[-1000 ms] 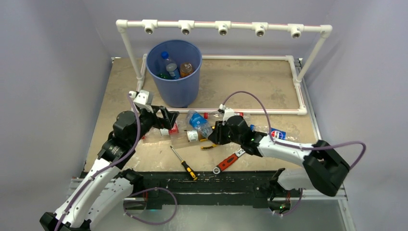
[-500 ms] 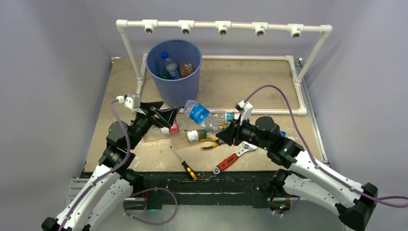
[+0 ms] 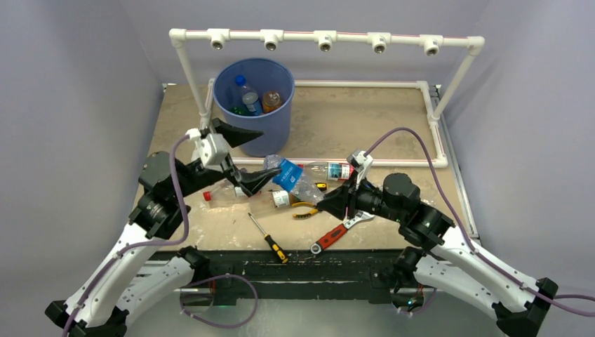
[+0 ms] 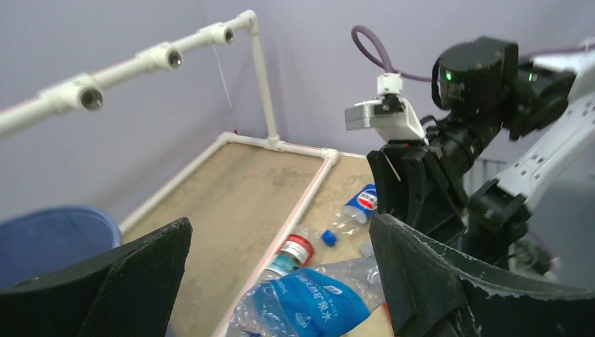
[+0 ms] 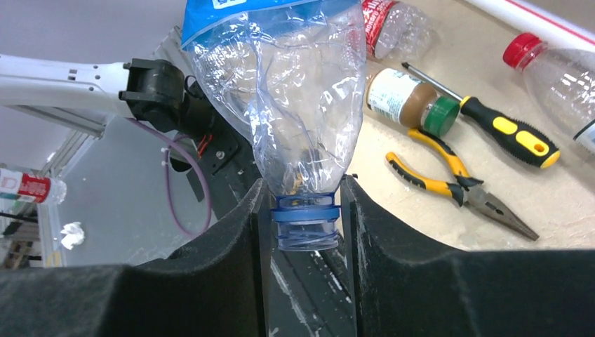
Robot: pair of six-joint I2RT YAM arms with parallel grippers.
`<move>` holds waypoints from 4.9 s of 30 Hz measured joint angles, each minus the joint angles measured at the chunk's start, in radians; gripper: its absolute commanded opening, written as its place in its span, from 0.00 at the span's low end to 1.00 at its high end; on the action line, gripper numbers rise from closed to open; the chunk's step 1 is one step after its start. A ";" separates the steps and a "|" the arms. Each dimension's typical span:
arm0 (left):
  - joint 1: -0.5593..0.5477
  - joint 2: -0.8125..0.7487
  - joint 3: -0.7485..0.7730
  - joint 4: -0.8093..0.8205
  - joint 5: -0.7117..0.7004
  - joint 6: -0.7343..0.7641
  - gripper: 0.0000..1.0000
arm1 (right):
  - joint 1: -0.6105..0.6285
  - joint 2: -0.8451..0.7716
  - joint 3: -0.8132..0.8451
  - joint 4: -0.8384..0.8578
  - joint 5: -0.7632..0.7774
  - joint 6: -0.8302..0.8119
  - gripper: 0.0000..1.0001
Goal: Put the plastic bottles in the bin
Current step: Pick up the plastic bottle at the center of the board.
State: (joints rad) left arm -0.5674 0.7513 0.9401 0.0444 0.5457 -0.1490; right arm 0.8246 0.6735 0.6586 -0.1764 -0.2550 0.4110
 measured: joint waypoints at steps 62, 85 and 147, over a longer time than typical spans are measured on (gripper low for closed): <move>-0.597 0.293 0.109 -0.268 -0.769 1.047 0.00 | 0.001 -0.030 0.395 -0.251 0.005 0.034 0.99; -0.541 0.311 0.076 0.242 -0.095 -0.175 0.00 | 0.001 -0.383 -0.054 0.459 -0.028 -0.029 0.76; -0.530 0.332 0.199 0.168 -0.479 -0.104 0.00 | 0.002 -0.317 -0.153 0.338 -0.019 -0.046 0.99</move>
State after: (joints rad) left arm -1.0973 1.0836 1.1389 0.2123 0.0666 -0.2531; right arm 0.8265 0.3565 0.5056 0.1616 -0.2741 0.3653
